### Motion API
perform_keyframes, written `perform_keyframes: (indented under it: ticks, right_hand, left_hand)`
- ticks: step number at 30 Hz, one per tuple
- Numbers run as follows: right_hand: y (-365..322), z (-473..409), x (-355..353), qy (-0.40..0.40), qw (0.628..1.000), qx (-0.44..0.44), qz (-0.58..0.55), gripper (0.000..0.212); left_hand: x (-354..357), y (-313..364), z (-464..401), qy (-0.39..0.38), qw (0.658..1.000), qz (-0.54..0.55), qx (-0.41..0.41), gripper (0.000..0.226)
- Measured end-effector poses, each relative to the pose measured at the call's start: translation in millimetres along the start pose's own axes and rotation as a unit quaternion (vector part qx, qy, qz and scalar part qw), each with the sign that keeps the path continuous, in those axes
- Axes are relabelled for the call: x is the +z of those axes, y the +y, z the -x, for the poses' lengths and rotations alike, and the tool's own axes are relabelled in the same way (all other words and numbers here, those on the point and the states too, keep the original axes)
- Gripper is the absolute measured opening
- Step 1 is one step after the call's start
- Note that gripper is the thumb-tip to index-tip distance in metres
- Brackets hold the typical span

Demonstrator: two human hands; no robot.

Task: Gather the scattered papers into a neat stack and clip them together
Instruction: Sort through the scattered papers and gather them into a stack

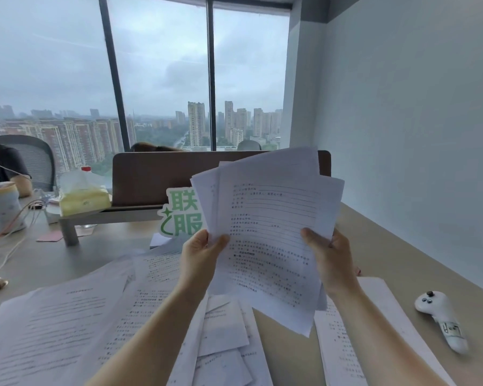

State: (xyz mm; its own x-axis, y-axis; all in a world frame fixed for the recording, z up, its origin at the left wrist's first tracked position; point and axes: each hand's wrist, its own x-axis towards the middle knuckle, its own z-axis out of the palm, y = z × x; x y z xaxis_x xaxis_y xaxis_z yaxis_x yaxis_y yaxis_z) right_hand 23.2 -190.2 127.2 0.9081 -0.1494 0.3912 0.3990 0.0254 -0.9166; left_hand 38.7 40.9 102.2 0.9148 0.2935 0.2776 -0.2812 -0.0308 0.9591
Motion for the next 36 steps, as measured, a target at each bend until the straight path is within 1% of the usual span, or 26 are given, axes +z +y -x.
perform_keyframes:
  ticks: [1, 4, 6, 8, 9, 11, 12, 14, 15, 17, 19, 20, 21, 23, 26, 28, 30, 32, 33, 34, 36]
  right_hand:
    - [4.9, 2.7, 2.7, -0.002, 1.000, 0.009, 0.001, 0.019]
    - [25.7, 15.8, 10.2, -0.012, 0.998, 0.051, 0.029, 0.013]
    - [43.5, 25.2, 13.8, -0.013, 0.995, 0.086, 0.049, 0.012]
    - [59.6, 31.1, 15.8, -0.003, 0.989, 0.095, 0.110, 0.007]
    - [64.5, 32.4, 16.2, 0.004, 0.984, 0.088, 0.152, 0.010]
    - [66.3, 30.7, 15.0, 0.033, 0.977, 0.073, 0.199, 0.014]
    - [64.4, 28.3, 13.1, 0.051, 0.975, 0.070, 0.203, 0.013]
    - [60.1, 21.7, 8.2, 0.070, 0.974, 0.069, 0.204, 0.011]
    - [60.0, 17.7, 5.6, 0.070, 0.973, 0.073, 0.207, 0.012]
    - [63.4, 11.3, 2.8, 0.068, 0.970, 0.093, 0.215, 0.019]
    - [68.4, 8.6, 1.9, 0.074, 0.964, 0.120, 0.227, 0.024]
    - [71.2, 8.8, 1.6, 0.078, 0.961, 0.133, 0.231, 0.027]
    - [74.1, 9.3, 1.5, 0.079, 0.959, 0.143, 0.233, 0.030]
    - [79.2, 11.1, 1.4, 0.075, 0.958, 0.156, 0.229, 0.030]
    - [85.6, 14.1, -0.5, 0.075, 0.956, 0.179, 0.220, 0.029]
    - [88.1, 15.7, -2.2, 0.079, 0.955, 0.189, 0.216, 0.029]
    - [89.0, 17.6, -3.4, 0.073, 0.956, 0.188, 0.212, 0.022]
    - [88.2, 19.2, -5.0, 0.072, 0.958, 0.186, 0.208, 0.015]
    - [88.5, 19.1, -6.6, 0.076, 0.958, 0.185, 0.207, 0.014]
    - [89.1, 18.4, -8.2, 0.080, 0.958, 0.187, 0.205, 0.013]
    - [90.1, 16.4, -11.0, 0.081, 0.957, 0.190, 0.201, 0.013]
  left_hand:
    - [0.2, -4.8, 1.7, 0.007, 1.000, -0.004, -0.003, 0.027]
    - [0.2, -21.2, 14.6, -0.008, 0.999, 0.017, -0.033, 0.010]
    - [0.2, -32.8, 23.2, -0.027, 0.998, 0.004, -0.050, 0.011]
    - [-1.8, -45.1, 26.8, -0.048, 0.997, -0.017, -0.053, 0.018]
    - [-3.4, -50.5, 26.0, -0.053, 0.997, -0.029, -0.049, 0.019]
    - [-9.8, -59.6, 21.6, -0.045, 0.993, -0.095, -0.060, 0.014]
    - [-14.8, -63.7, 19.5, -0.040, 0.984, -0.154, -0.081, 0.017]
    - [-29.3, -72.8, 16.9, -0.042, 0.946, -0.298, -0.122, 0.050]
    - [-37.0, -75.0, 18.7, -0.057, 0.918, -0.365, -0.141, 0.064]
    - [-48.0, -77.4, 26.0, -0.106, 0.849, -0.485, -0.180, 0.088]
    - [-52.4, -83.6, 32.2, -0.157, 0.787, -0.548, -0.235, 0.103]
    - [-52.5, -87.7, 34.2, -0.173, 0.768, -0.559, -0.260, 0.106]
    - [-51.7, -91.3, 34.6, -0.183, 0.756, -0.564, -0.276, 0.107]
    - [-47.9, -92.3, 33.9, -0.192, 0.741, -0.575, -0.289, 0.102]
    - [-42.7, -89.8, 32.3, -0.189, 0.718, -0.608, -0.282, 0.087]
    - [-42.6, -92.6, 31.6, -0.180, 0.704, -0.640, -0.252, 0.076]
    - [-46.4, -95.9, 30.3, -0.169, 0.685, -0.680, -0.200, 0.064]
    - [-51.8, -93.5, 25.6, -0.158, 0.675, -0.705, -0.150, 0.045]
    - [-54.7, -90.7, 21.7, -0.152, 0.683, -0.701, -0.138, 0.036]
    - [-57.3, -87.0, 17.0, -0.144, 0.698, -0.689, -0.132, 0.029]
    - [-62.8, -82.0, 6.3, -0.118, 0.739, -0.653, -0.116, 0.011]
